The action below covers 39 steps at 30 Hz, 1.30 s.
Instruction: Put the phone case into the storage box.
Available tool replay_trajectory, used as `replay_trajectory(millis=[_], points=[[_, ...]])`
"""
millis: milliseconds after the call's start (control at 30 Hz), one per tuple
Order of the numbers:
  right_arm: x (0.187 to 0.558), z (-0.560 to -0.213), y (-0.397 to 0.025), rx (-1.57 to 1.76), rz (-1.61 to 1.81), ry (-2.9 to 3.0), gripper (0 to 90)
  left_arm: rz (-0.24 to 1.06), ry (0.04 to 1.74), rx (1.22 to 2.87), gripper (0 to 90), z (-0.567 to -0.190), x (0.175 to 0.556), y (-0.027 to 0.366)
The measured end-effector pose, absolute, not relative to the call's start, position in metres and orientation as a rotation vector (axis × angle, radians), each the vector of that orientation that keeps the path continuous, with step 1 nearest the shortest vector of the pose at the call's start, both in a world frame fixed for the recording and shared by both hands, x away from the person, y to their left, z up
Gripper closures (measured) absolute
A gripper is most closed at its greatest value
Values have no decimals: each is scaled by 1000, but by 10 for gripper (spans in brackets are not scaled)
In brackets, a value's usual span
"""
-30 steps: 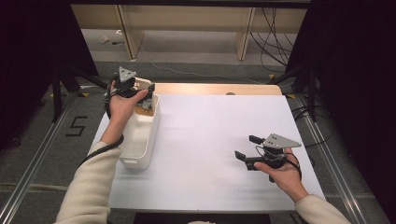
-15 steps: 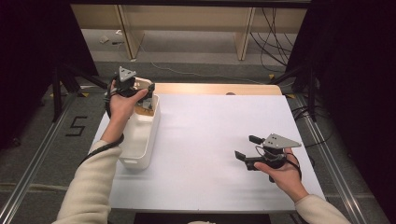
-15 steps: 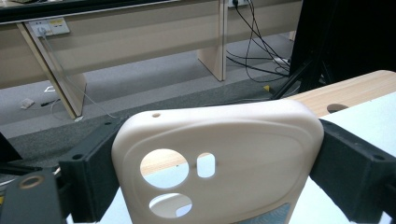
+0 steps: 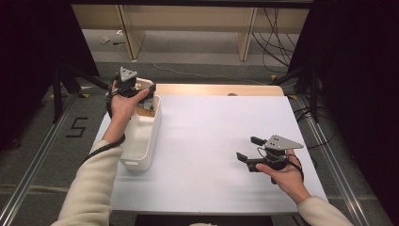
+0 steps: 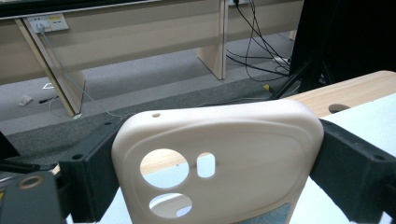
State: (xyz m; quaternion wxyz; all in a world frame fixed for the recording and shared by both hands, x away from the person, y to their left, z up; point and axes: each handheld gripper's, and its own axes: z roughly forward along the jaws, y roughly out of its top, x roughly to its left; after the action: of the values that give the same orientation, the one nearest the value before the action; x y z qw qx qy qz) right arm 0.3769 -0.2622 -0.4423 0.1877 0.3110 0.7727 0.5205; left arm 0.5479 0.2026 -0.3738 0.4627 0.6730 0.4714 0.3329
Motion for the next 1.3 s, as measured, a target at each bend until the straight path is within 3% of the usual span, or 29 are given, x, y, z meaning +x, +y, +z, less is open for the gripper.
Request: replay_trajectory(millis=[1300], points=[[377, -443, -262, 875, 1471, 2177, 156, 787, 1203, 1661, 102, -384, 562, 204]])
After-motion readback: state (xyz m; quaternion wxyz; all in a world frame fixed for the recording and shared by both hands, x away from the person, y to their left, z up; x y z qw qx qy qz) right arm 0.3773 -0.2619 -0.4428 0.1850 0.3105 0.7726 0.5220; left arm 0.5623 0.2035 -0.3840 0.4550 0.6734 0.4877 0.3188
